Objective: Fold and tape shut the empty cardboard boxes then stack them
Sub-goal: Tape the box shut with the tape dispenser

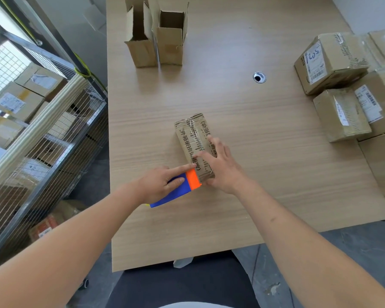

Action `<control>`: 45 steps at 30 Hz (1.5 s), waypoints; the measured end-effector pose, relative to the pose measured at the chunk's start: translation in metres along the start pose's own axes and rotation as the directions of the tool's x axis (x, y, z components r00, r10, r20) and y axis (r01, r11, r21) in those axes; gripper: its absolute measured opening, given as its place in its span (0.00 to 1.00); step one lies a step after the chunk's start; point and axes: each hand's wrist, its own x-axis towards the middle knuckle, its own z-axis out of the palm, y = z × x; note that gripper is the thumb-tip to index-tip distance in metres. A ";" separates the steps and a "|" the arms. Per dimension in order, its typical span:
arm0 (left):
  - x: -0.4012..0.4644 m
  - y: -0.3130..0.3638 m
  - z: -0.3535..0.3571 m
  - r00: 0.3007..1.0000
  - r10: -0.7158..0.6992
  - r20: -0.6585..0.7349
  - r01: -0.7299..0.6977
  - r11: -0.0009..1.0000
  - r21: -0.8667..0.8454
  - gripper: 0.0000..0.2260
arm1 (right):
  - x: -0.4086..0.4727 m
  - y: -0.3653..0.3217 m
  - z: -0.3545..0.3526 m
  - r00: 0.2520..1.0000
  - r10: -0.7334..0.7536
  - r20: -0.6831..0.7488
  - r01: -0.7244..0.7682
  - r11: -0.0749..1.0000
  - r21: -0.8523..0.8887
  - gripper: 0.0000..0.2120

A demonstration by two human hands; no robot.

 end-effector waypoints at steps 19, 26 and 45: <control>-0.013 -0.013 -0.007 0.997 0.028 0.067 -0.023 0.996 -0.085 0.23 | 0.014 0.013 0.014 0.964 -0.009 0.265 0.004 1.000 0.017 0.46; -0.020 -0.017 -0.014 0.990 0.012 0.143 0.003 0.994 -0.106 0.23 | 0.013 0.013 0.019 0.971 -0.016 0.240 0.018 1.000 -0.007 0.45; 0.003 -0.002 -0.017 0.934 -0.288 0.212 0.277 0.958 0.080 0.21 | 0.014 0.010 0.023 0.974 0.004 0.226 -0.003 1.000 -0.006 0.45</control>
